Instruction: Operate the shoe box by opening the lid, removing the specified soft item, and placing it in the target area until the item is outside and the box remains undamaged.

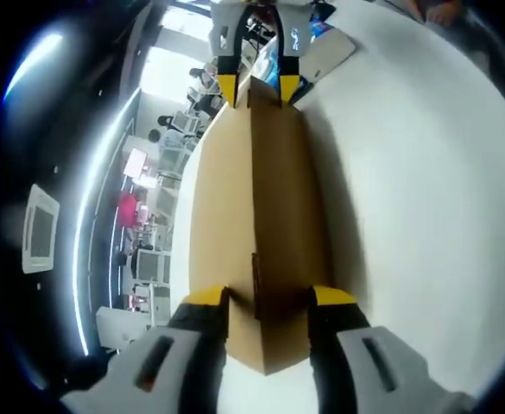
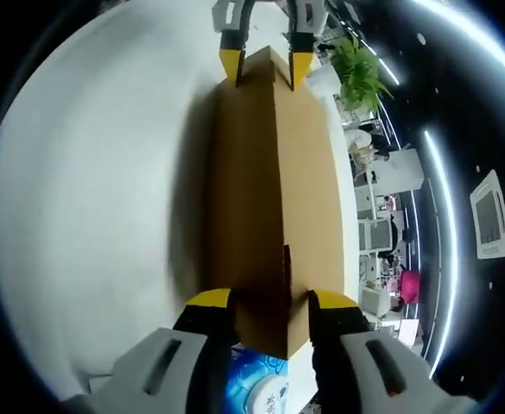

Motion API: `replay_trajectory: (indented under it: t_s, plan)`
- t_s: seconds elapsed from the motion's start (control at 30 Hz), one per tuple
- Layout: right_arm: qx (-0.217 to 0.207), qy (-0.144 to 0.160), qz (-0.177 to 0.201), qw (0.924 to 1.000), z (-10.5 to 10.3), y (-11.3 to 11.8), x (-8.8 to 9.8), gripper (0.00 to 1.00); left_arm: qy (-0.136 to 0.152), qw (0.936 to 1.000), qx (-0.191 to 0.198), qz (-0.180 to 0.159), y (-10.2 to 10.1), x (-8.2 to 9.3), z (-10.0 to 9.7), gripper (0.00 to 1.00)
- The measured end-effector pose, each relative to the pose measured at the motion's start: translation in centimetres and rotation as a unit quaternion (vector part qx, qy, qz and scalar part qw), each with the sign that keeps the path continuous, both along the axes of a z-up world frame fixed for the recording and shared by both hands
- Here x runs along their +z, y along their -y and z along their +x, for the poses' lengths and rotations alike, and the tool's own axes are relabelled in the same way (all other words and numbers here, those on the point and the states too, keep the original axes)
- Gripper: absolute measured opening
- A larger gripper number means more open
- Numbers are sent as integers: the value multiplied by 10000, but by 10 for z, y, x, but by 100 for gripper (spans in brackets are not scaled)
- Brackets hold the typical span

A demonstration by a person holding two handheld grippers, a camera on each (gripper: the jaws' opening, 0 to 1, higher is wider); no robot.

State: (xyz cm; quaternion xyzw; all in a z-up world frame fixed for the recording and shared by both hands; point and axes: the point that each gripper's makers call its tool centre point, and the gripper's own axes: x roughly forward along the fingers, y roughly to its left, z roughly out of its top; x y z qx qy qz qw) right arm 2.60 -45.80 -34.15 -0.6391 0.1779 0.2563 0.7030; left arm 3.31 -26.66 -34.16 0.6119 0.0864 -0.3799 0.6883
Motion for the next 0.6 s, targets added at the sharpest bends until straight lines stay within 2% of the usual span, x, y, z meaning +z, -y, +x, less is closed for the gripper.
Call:
replay_trajectory:
  t_s: [0.2,0.3,0.6]
  plan:
    - [-206,-79,-172,9996,0,0,0,34,-47,9999,-32,-109,1,0,0,35]
    - [-85,56,-488,9988,1,2,-2,35,-51,9998,-63,-164,0,0,0,36]
    - [-178,-18,-417,9990,-2,0,2,33,11,9998,-60,-181,0,1,-1,35]
